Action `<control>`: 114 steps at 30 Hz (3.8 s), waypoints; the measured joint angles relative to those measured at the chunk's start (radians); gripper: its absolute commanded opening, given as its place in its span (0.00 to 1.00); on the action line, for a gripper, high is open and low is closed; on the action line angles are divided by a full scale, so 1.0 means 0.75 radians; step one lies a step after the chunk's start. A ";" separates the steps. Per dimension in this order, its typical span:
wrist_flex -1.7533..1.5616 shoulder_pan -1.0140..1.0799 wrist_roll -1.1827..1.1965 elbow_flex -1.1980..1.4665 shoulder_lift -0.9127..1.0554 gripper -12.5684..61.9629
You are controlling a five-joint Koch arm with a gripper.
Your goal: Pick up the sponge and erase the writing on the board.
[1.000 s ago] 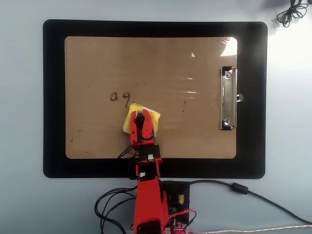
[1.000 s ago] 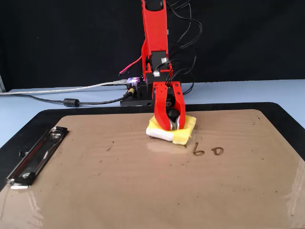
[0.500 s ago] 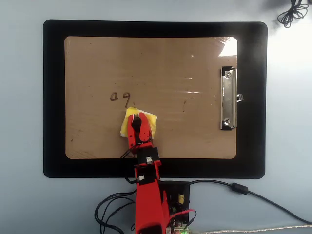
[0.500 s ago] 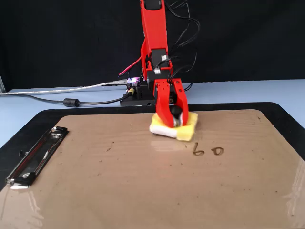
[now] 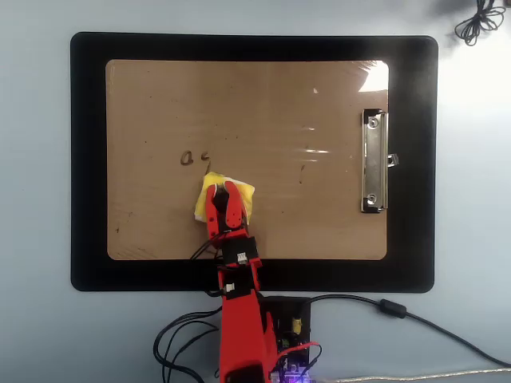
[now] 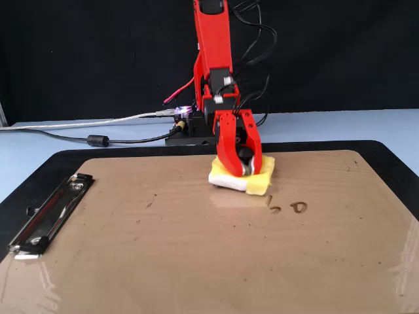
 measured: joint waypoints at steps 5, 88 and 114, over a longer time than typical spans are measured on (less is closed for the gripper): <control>-0.006 0.000 -0.006 -0.667 -0.565 0.06; 0.411 -0.933 -0.636 -0.229 -0.045 0.21; 1.407 -0.129 0.157 -0.583 0.683 0.60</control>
